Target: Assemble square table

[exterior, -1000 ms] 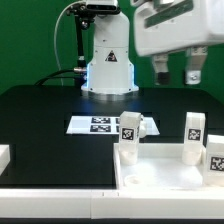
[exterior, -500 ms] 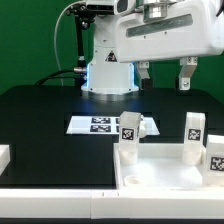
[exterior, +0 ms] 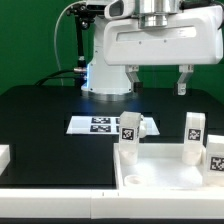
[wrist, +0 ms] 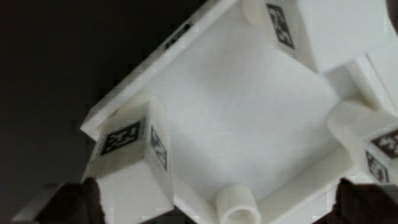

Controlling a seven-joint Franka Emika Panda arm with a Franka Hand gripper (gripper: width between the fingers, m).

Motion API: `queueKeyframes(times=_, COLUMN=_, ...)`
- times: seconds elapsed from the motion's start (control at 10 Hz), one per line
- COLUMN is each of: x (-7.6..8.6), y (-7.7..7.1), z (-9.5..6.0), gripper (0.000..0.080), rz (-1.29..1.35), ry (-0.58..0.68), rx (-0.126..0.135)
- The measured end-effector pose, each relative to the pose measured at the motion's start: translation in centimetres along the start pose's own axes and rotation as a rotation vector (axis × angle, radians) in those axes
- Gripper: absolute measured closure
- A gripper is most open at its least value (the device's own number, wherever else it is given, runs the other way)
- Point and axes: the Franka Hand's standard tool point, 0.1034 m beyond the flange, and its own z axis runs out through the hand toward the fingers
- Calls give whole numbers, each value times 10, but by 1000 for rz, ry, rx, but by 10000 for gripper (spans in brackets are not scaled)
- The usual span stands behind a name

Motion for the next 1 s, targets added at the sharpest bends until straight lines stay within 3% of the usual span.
queueKeyframes(times=0.4, x=2, y=2, z=0, gripper=151, rz=-32, ry=10, rx=7)
queueKeyframes(times=0.5, x=2, y=18, z=-2, gripper=151, rz=-100, ry=37, rx=36)
queueKeyframes(times=0.7, x=-17, y=51, z=9, gripper=151, rz=-62, ry=-6, rx=38)
queueKeyframes(times=1.0, x=-20, y=50, z=13, gripper=151, rz=-57, ry=-6, rx=31)
